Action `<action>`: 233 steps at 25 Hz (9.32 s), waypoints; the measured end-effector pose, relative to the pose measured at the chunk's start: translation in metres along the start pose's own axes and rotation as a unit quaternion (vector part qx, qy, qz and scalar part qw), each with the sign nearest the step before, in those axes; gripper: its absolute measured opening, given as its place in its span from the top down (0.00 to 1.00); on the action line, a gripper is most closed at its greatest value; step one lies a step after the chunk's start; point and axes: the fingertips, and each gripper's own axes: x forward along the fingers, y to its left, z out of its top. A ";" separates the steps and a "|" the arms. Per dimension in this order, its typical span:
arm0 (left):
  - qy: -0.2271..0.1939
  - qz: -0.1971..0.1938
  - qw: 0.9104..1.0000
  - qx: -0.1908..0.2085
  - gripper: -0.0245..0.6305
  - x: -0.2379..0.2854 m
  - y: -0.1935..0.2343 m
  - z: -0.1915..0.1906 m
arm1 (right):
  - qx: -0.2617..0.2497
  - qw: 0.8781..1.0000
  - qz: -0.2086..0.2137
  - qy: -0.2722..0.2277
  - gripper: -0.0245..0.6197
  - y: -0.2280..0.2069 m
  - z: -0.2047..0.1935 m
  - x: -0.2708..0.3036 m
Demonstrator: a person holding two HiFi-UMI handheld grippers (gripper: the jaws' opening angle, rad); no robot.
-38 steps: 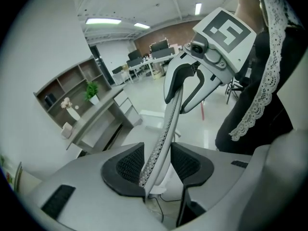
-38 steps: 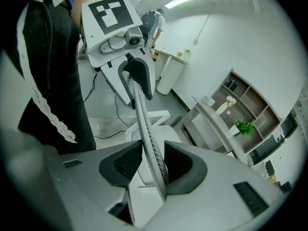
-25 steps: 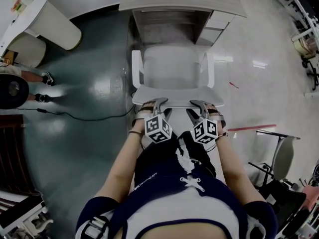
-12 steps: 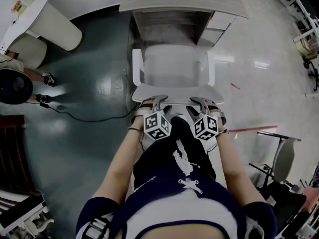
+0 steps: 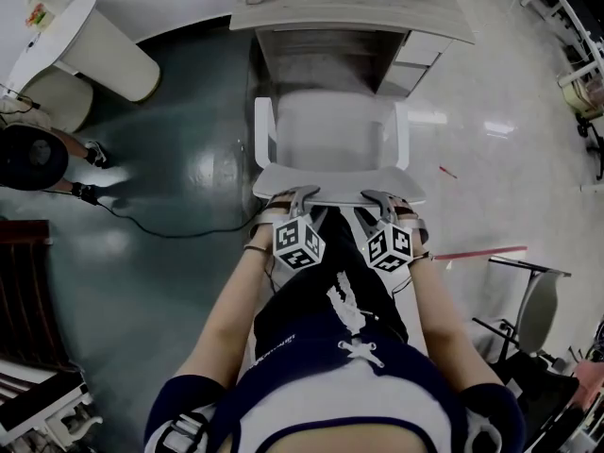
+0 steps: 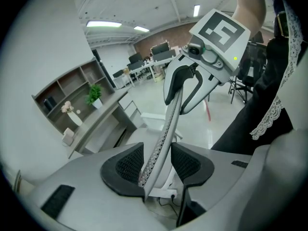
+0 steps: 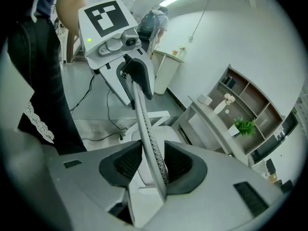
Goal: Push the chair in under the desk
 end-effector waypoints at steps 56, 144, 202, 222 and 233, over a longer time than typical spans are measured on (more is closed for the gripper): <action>-0.024 -0.044 0.997 -0.056 0.71 0.062 0.094 0.035 | 0.009 1.000 0.010 0.021 0.73 -0.116 -0.021 0.055; -0.030 -0.052 0.998 -0.003 0.72 0.118 0.248 0.020 | 0.019 0.999 -0.043 0.022 0.72 -0.238 0.018 0.149; -0.014 -0.016 1.000 -0.015 0.73 0.193 0.358 0.054 | -0.007 0.999 -0.028 0.015 0.72 -0.367 0.002 0.208; 0.007 -0.076 0.996 -0.049 0.74 0.195 0.368 0.054 | 0.015 1.000 0.008 0.026 0.72 -0.376 0.006 0.211; -0.161 0.061 0.952 -0.254 0.91 0.130 0.423 0.097 | 0.352 0.912 -0.043 -0.206 0.92 -0.430 0.073 0.130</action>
